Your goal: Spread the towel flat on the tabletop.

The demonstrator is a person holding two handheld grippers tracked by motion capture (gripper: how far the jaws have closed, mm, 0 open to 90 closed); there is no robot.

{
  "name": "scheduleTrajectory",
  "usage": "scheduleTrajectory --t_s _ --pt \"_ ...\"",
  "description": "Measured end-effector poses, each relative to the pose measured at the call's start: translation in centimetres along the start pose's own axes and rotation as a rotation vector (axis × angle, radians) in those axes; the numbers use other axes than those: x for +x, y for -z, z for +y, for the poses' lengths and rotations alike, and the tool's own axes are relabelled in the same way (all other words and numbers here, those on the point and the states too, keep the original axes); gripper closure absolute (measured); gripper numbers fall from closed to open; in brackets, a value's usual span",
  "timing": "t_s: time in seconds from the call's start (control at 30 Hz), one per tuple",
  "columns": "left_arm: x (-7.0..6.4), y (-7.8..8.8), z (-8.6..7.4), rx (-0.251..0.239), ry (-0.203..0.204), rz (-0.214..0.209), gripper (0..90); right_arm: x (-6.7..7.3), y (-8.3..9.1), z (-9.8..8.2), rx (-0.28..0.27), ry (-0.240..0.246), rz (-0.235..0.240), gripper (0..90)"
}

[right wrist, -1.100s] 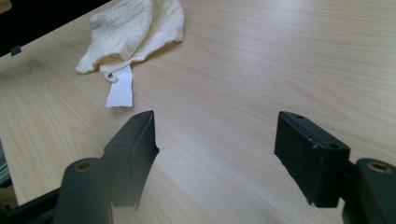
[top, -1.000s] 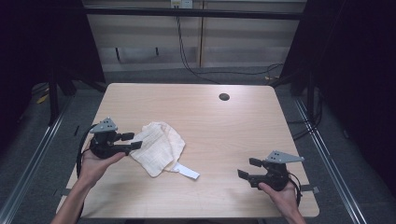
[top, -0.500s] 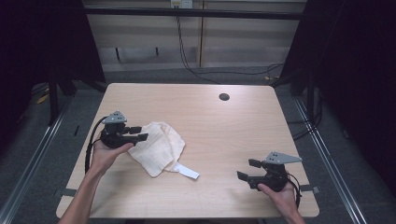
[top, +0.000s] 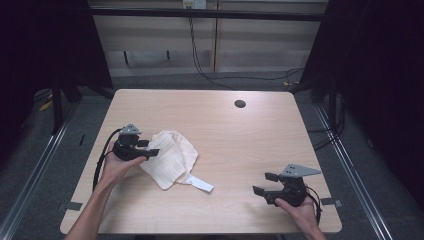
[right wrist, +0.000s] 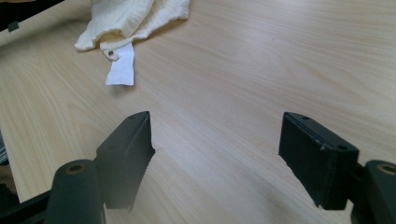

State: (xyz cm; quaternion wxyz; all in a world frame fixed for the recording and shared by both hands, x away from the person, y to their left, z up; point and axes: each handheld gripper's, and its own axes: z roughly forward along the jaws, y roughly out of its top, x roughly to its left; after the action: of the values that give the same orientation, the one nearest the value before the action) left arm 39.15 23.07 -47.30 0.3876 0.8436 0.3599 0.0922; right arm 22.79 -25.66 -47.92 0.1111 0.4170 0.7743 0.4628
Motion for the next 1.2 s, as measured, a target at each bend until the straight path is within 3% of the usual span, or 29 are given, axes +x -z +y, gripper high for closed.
scheduleTrajectory --t_s 0.07,0.2,0.37,0.57,0.77,1.07,1.2 --pt "0.0 -0.4 -0.2 0.014 -0.030 -0.003 47.1 0.1 0.0 0.0 0.000 0.006 -0.001 25.6" --pt "0.0 -1.2 -0.6 0.042 -0.033 -0.024 56.3 0.2 -0.1 0.0 0.007 0.016 0.000 25.6" --pt "-0.5 -2.0 -0.9 0.092 -0.074 -0.016 59.5 0.3 -0.2 0.0 0.017 0.018 0.002 25.6" --pt "-0.9 -2.3 -1.0 0.093 -0.094 0.003 59.1 0.5 -0.4 -0.1 0.031 0.026 0.005 25.6" --pt "-1.6 -2.4 -1.0 0.101 -0.138 -0.005 78.7 0.6 -0.5 -0.1 0.040 0.024 -0.001 25.6" --pt "-2.9 -2.6 -1.2 0.089 -0.121 -0.056 81.2 0.5 -0.7 -0.1 0.047 0.031 -0.002 25.6" --pt "-3.7 -3.0 -1.3 0.070 -0.124 -0.107 81.1 0.6 -0.6 0.0 0.050 0.028 -0.001 25.6"
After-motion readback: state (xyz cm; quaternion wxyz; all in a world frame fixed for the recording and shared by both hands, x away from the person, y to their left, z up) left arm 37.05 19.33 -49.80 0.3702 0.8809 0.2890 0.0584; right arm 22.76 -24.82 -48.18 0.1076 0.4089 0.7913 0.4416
